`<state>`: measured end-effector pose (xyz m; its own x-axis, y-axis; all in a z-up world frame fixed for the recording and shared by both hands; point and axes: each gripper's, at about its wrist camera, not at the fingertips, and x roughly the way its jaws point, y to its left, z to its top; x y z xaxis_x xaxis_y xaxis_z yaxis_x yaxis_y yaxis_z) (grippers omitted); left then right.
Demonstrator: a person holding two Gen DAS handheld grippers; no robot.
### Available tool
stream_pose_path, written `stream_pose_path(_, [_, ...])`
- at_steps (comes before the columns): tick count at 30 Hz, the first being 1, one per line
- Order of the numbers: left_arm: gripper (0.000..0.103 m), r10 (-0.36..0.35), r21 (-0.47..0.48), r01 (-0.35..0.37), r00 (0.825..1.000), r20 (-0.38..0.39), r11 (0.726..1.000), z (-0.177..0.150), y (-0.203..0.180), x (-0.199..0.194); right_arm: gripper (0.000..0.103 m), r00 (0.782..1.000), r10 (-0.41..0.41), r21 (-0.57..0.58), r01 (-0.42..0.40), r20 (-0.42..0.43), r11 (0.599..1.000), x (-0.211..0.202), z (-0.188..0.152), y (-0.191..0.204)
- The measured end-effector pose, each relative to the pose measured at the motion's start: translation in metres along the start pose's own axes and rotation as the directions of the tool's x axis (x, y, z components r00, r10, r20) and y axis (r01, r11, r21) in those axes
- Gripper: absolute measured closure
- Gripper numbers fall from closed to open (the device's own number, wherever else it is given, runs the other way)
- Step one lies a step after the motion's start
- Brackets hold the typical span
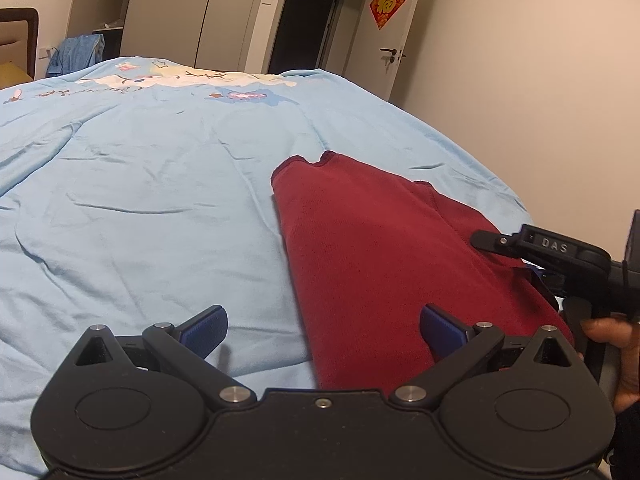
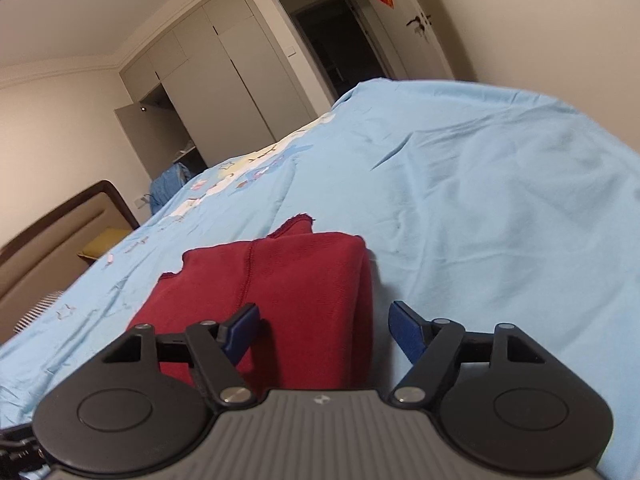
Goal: Fold small clothes
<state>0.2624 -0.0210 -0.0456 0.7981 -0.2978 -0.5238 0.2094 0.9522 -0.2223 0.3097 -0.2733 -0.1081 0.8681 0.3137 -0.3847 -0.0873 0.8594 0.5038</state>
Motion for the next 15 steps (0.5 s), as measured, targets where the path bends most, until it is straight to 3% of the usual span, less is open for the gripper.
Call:
stream_pose_path(2, [0.001, -0.005, 0.008, 0.005, 1.0, -0.003, 1.0, 0.003, -0.002, 0.002, 0.027, 0.999, 0.04, 0.041, -0.039, -0.03, 0.998, 0.01, 0.0, -0.006])
stream_pose_path(7, [0.001, -0.053, -0.017, 0.053, 0.998, -0.021, 0.998, 0.017, -0.002, 0.011, 0.027, 0.996, 0.086, 0.049, -0.086, 0.003, 0.995, 0.014, -0.008, -0.014])
stream_pose_path(12, [0.001, 0.024, -0.056, -0.032, 0.991, -0.13, 0.998, 0.032, -0.002, 0.037, 0.027, 0.995, 0.095, 0.038, -0.096, 0.036, 0.995, 0.011, -0.015, -0.015])
stream_pose_path(15, [0.001, 0.016, -0.089, -0.03, 0.988, -0.151, 0.996, 0.033, -0.001, 0.043, 0.027, 0.994, 0.098, 0.036, -0.099, 0.045, 0.994, 0.01, -0.017, -0.015])
